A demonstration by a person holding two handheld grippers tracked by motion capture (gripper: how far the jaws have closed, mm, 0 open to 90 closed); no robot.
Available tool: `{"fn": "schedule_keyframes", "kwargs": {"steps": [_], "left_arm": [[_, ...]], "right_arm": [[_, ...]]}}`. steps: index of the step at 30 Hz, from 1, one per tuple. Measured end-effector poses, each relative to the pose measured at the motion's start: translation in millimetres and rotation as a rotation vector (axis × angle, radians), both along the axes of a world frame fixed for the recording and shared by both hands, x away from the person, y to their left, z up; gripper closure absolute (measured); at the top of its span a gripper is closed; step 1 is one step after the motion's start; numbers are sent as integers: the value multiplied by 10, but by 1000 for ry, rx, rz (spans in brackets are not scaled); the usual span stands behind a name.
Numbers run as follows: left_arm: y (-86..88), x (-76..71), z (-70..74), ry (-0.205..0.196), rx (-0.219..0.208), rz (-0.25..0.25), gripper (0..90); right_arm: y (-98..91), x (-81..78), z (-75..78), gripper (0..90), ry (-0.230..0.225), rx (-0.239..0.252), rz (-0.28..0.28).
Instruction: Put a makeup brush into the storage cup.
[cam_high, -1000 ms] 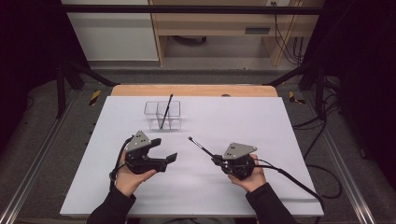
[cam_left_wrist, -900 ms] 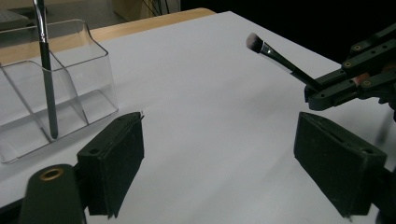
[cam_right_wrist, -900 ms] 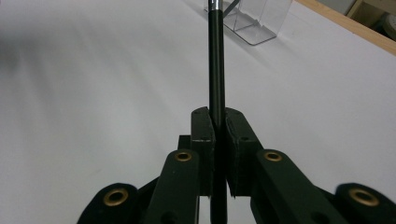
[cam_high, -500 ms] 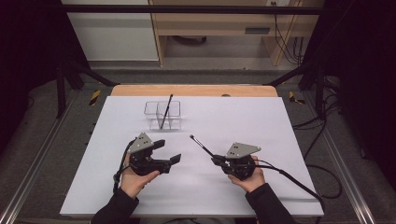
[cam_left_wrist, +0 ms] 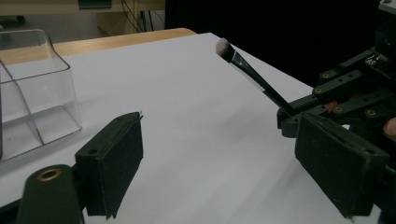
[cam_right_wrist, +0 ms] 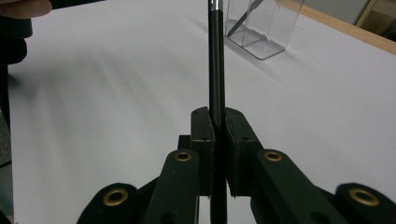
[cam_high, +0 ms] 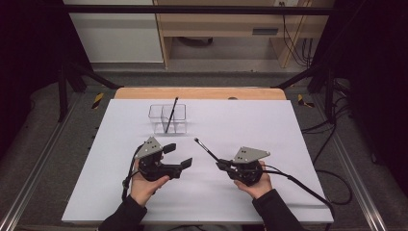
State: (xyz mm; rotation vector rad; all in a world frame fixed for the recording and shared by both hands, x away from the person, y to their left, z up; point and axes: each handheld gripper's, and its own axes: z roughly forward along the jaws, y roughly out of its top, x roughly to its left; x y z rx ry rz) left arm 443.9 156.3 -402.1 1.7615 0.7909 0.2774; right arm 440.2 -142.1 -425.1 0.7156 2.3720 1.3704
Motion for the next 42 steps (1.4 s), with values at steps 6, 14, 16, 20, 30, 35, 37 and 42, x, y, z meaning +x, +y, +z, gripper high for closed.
{"fn": "schedule_keyframes", "kwargs": {"steps": [6, 14, 16, 20, 30, 35, 37, 42], "left_arm": [[-58, 13, 43, -7, -10, -18, 151], [-129, 46, 89, -13, -30, -28, 158], [-150, 54, 91, -16, -32, -30, 163], [-195, 70, 86, -14, -38, -37, 170], [-298, 109, 87, -1, -51, -69, 217], [-339, 133, 80, 11, -63, -83, 238], [-355, 140, 77, 15, -62, -90, 252], [-397, 154, 63, 23, -65, -103, 300]], "right_arm": [[9, 2, 7, 836, -2, 23, 6], [-8, -3, 45, 836, -15, 52, 9], [-10, -4, 52, 836, -17, 58, 7], [-12, -7, 59, 836, -18, 61, 8], [-5, -13, 61, 836, -18, 67, 14], [1, -14, 57, 836, -16, 67, 19], [5, -16, 58, 836, -16, 67, 21], [11, -21, 62, 836, -20, 69, 26]]}}
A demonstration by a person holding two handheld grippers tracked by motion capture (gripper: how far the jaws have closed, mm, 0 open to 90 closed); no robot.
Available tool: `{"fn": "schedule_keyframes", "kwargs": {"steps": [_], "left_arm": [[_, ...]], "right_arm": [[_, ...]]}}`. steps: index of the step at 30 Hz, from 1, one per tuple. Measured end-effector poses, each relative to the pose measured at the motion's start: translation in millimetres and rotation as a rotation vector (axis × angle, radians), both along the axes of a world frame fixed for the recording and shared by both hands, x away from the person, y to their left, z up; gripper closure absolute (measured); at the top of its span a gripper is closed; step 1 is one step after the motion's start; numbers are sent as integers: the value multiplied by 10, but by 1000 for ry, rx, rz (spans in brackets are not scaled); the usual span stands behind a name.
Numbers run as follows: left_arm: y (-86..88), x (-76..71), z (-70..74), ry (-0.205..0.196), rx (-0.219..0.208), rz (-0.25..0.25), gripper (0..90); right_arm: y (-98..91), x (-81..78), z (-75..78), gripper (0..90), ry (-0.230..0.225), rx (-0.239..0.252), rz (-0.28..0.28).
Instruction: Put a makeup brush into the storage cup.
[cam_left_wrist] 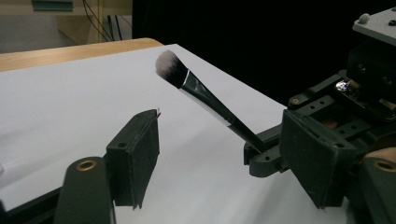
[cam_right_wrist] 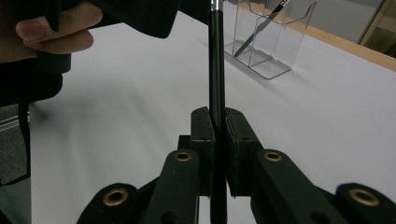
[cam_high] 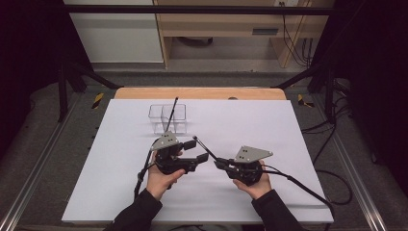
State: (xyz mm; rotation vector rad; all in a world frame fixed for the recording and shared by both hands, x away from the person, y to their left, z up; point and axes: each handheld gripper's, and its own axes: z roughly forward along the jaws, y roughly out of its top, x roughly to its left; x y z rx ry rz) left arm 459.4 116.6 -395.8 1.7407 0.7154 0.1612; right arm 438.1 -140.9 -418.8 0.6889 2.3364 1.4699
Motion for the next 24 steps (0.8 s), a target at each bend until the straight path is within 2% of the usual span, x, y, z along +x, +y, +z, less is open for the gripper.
{"fn": "schedule_keyframes", "kwargs": {"steps": [9, 24], "left_arm": [[-33, 1, -20, 9, -8, -25, 430], [-33, -12, -45, 22, -25, -29, 613]], "right_arm": [[23, -8, -9, 836, 5, 3, 14], [53, -17, -32, 836, 7, -1, 25]]}}
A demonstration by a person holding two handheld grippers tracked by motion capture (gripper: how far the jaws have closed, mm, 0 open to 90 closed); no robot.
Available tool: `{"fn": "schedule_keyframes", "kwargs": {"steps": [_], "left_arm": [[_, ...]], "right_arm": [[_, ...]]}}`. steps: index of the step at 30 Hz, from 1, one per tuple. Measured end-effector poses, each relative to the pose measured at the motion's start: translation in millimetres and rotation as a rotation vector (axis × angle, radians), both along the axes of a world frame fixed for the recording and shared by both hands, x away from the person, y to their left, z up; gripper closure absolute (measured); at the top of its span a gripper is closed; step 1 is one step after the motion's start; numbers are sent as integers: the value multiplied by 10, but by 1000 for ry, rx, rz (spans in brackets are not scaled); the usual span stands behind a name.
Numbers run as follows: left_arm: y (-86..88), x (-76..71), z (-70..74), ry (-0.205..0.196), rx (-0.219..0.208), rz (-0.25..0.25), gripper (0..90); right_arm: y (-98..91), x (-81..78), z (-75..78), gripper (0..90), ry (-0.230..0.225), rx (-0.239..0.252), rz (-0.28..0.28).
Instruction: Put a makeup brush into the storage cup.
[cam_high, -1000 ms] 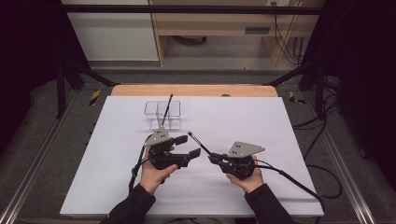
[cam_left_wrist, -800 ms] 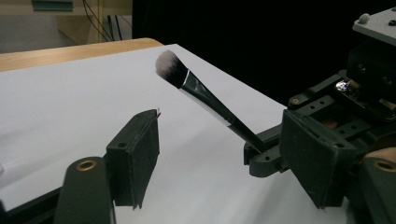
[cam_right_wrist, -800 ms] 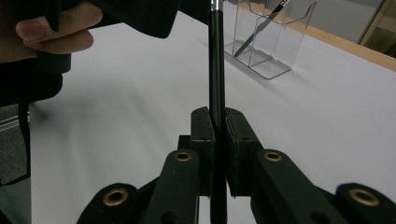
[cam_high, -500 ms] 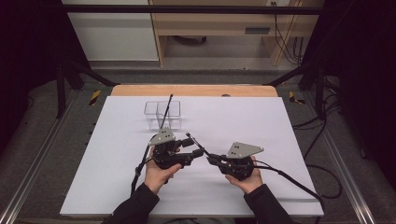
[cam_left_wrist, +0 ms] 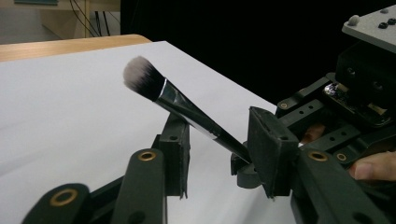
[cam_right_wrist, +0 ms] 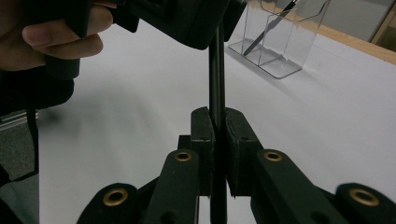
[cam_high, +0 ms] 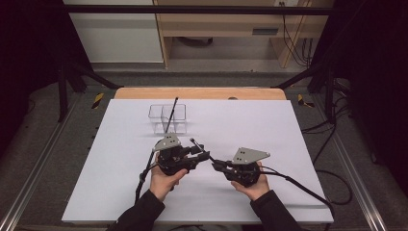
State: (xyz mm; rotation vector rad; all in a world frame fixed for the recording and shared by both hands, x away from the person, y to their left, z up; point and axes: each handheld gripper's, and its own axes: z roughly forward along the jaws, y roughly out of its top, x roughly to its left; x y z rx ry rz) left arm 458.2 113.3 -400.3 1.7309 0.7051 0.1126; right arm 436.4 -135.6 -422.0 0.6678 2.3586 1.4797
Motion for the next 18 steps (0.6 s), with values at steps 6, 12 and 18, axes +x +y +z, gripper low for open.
{"fn": "schedule_keyframes", "kwargs": {"steps": [6, 12, 18], "left_arm": [[12, 9, -4, 13, -9, -3, 668], [19, 11, -3, 28, -26, -10, 706], [15, -4, 4, 29, -38, -29, 750]], "right_arm": [[11, 1, -11, 836, 0, -4, 6], [26, -1, -23, 835, -3, -21, 9], [41, 2, -43, 832, 0, -34, 16]]}}
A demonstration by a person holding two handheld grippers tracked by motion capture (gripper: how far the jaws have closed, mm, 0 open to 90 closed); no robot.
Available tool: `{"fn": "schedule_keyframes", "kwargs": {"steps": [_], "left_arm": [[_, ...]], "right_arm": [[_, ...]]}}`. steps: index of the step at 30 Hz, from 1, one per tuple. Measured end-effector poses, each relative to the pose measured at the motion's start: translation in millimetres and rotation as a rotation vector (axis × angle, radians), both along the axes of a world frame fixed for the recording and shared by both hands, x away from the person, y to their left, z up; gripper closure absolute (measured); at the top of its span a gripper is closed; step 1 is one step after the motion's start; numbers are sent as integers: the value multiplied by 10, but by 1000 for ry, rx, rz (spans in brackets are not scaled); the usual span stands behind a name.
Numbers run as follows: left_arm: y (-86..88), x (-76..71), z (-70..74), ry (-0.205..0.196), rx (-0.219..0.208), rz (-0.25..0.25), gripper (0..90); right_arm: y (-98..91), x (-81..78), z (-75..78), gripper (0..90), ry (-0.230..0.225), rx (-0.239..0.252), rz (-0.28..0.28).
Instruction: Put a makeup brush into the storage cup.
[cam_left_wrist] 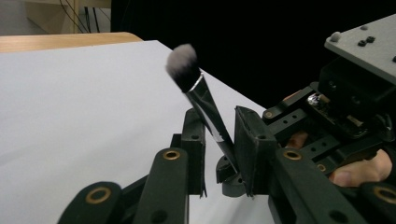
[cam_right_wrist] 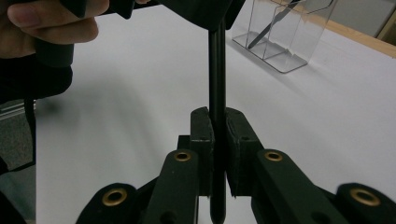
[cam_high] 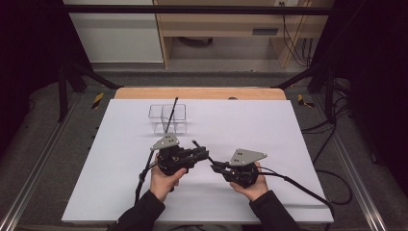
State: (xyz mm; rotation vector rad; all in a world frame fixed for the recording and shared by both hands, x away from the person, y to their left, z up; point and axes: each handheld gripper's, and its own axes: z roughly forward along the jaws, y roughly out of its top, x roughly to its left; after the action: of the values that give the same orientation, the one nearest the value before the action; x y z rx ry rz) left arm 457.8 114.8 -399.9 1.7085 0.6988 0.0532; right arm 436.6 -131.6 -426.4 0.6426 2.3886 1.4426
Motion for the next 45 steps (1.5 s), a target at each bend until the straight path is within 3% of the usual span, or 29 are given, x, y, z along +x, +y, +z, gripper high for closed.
{"fn": "schedule_keyframes", "kwargs": {"steps": [17, 27, 33, 45], "left_arm": [[-43, -68, 21, -16, -7, -30, 826], [-63, -102, 37, -32, 10, -33, 830], [-28, -96, 55, -32, 12, -23, 830], [218, -57, 154, -34, 22, 37, 830]], "right_arm": [[24, 6, -30, 810, 0, -20, 0], [25, 6, -29, 785, 3, -17, 0], [17, 8, -22, 708, 6, -20, -15], [-79, -3, 96, 432, -20, -9, -93]]}}
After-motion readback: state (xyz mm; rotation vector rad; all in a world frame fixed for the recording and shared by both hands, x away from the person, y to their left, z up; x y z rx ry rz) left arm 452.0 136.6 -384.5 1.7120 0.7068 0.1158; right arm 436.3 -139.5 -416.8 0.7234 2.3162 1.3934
